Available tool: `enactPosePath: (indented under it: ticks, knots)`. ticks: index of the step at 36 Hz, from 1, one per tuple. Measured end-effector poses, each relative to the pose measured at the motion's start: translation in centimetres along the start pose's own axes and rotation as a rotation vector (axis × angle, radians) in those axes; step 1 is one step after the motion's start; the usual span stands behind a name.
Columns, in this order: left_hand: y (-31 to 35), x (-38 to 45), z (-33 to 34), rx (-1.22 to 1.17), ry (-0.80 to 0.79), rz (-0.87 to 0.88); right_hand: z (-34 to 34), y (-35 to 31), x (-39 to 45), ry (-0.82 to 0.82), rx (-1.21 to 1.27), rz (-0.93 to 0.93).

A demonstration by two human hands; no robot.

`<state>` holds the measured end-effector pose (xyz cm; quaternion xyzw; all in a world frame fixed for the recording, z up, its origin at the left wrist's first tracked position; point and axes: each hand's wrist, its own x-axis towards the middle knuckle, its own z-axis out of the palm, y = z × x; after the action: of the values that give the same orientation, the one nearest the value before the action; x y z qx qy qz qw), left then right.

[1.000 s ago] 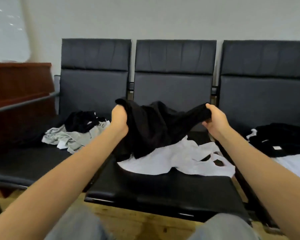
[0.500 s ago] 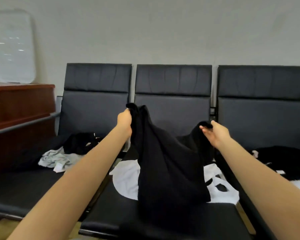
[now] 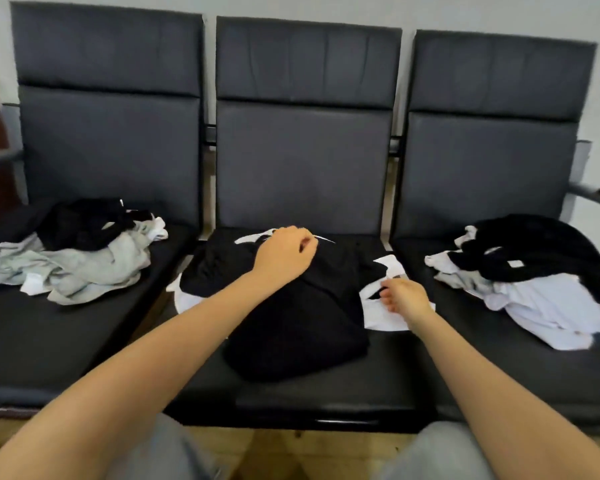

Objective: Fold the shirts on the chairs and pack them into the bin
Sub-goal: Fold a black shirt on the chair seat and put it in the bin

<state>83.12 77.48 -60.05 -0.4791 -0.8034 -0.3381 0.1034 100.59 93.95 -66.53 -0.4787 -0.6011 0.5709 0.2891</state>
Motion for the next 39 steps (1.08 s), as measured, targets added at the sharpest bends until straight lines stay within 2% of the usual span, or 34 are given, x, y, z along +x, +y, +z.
enactPosePath:
  ticks: [3, 5, 7, 8, 10, 12, 15, 17, 19, 24, 28, 32, 35, 37, 39]
  knots:
    - [2.8, 0.3, 3.9, 0.085, -0.193, -0.009, -0.2, 0.5, -0.6, -0.022, -0.048, -0.048]
    - [3.0, 0.6, 5.9, 0.326, -0.273, 0.040, 0.0, 1.0, -1.0, -0.029, -0.102, -0.094]
    - [2.3, 1.0, 7.1, 0.488, -0.255, 0.118, 0.3, 1.3, -1.0, -0.022, -0.119, -0.136]
    - [1.8, 1.2, 7.4, 0.463, -0.218, 0.126, 0.4, 1.2, -1.1, -0.013, -0.110, -0.146]
    - [1.1, 1.3, 7.3, 0.168, -0.116, 0.087, 0.7, 1.0, -1.1, 0.010, -0.097, -0.189]
    - [1.1, 1.3, 5.8, -0.300, -0.022, -0.073, 1.1, 0.7, -1.2, 0.026, -0.072, -0.244]
    - [1.5, 1.6, 1.6, -1.071, 0.104, -0.561, 2.2, 0.1, -1.3, 0.059, -0.002, -0.266]
    - [0.4, 1.9, -0.8, -1.308, 0.160, -0.775, 3.2, -0.1, -1.4, 0.036, 0.017, -0.219]
    - [-1.0, 1.6, -2.3, -1.351, 0.198, -0.817, 4.2, 0.2, -1.4, -0.025, -0.047, -0.173]
    - [-3.9, -0.2, -3.4, -1.200, 0.271, -0.830, 5.2, -0.2, -2.5, -0.072, -0.214, -0.263]
    - [-6.1, -1.1, -3.7, -0.856, 0.302, -0.730, 5.1, -0.3, -2.6, -0.111, -0.264, -0.367]
    - [-7.0, -2.4, -4.1, -0.396, 0.359, -0.501, 4.0, -0.6, -3.3, -0.246, -0.077, -0.350]
    - [-6.3, -3.2, -4.1, 0.002, 0.411, -0.167, 3.4, -1.3, -3.7, -0.251, 0.028, -0.305]
    - [-4.7, -3.7, -3.7, 0.077, 0.350, 0.070, 3.1, -1.5, -3.6, -0.226, 0.092, -0.245]
    - [-3.1, -4.3, -2.6, 0.099, 0.205, 0.185, 3.0, -1.2, -3.4, -0.189, 0.102, -0.204]
